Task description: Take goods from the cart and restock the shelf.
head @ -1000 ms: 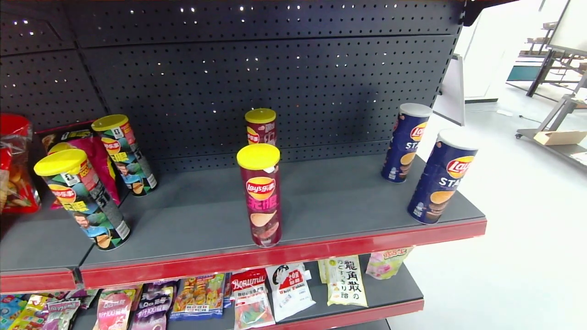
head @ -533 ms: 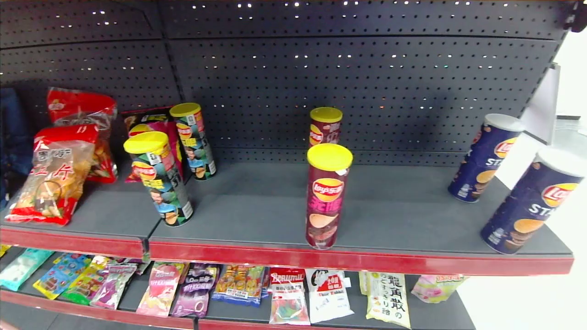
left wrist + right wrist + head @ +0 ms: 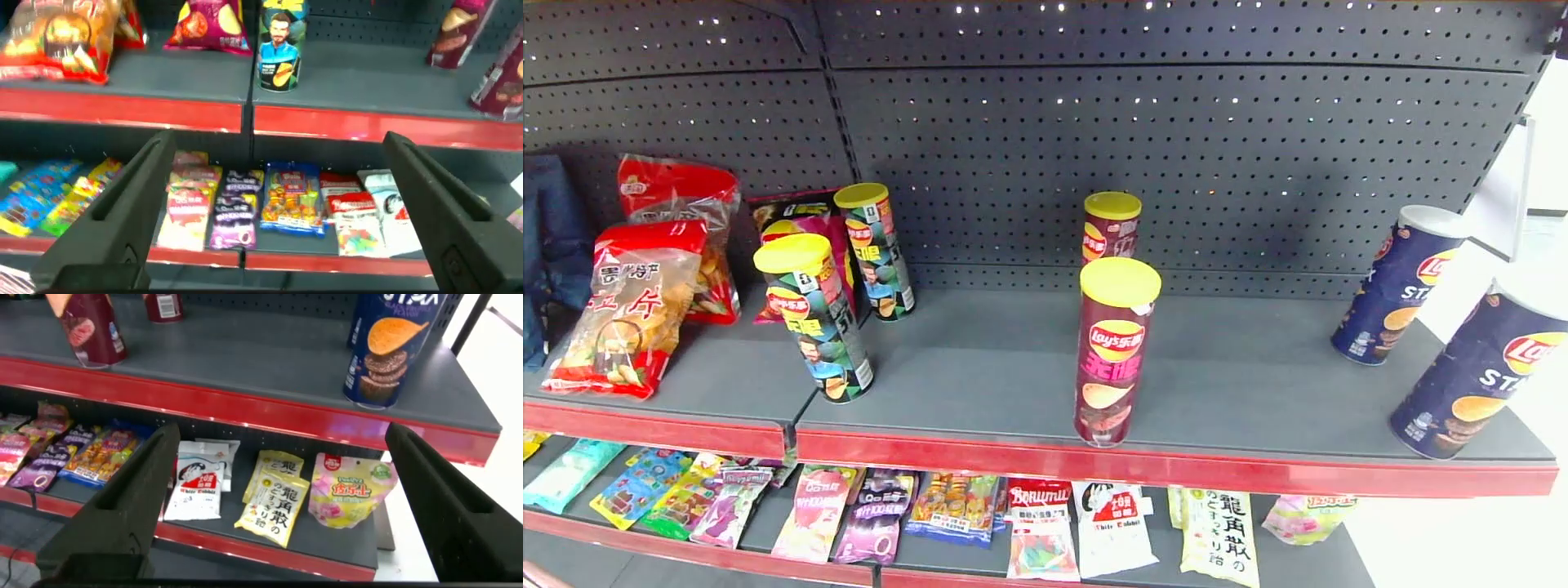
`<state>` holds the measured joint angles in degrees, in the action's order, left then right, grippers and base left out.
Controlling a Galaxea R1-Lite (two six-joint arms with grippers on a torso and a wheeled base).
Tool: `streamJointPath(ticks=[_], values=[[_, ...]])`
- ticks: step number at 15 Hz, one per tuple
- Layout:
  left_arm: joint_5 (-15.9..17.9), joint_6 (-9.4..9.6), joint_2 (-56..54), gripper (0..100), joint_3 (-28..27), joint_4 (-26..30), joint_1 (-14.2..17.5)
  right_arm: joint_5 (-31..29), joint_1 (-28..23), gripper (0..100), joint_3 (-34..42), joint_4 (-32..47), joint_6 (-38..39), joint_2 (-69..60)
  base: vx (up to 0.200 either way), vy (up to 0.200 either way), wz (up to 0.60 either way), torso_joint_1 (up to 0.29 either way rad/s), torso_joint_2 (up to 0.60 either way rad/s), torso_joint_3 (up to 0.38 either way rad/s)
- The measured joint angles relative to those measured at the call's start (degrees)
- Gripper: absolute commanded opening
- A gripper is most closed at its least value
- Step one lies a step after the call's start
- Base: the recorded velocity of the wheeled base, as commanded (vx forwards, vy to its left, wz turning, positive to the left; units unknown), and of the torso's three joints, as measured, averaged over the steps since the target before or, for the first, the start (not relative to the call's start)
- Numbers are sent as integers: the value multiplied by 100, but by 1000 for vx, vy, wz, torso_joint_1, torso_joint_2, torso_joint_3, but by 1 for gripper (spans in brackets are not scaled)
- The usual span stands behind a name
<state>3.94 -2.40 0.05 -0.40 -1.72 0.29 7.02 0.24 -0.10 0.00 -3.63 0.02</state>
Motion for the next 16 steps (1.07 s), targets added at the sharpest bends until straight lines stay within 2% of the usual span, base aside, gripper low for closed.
streamJointPath(ticks=[2,3,4,5,6,8,9,10,11,13,16], values=[[363,-28,-2,100,10,-90,-5,9,-4,100,10,-43,68,0,0,0,0,0,0,0],[460,82,-2,100,10,-117,-5,4,-6,100,10,-40,52,0,0,0,0,0,0,0],[484,324,5,100,13,-110,0,0,-4,100,10,-38,44,0,0,0,0,0,0,0],[304,384,13,100,24,-99,6,-2,-4,100,10,-38,51,0,0,0,0,0,0,0],[-123,385,16,100,27,-77,12,-7,-4,100,10,-40,52,0,0,0,0,0,0,0],[-513,88,6,100,27,229,11,-10,-6,100,10,-40,51,0,0,0,0,0,0,0],[-469,207,5,100,18,250,9,-10,-11,100,10,-40,52,0,0,0,0,0,0,0],[-149,439,2,100,13,247,6,-10,-11,100,10,-38,62,0,0,0,0,0,0,0],[-2,540,0,100,13,245,4,-11,-11,100,10,-33,73,0,0,0,0,0,0,0],[-178,265,-2,100,16,234,4,-10,-11,100,10,-33,84,0,0,0,0,0,0,0],[-227,258,-2,100,22,234,4,-13,-11,100,10,-33,88,0,0,0,0,0,0,0]])
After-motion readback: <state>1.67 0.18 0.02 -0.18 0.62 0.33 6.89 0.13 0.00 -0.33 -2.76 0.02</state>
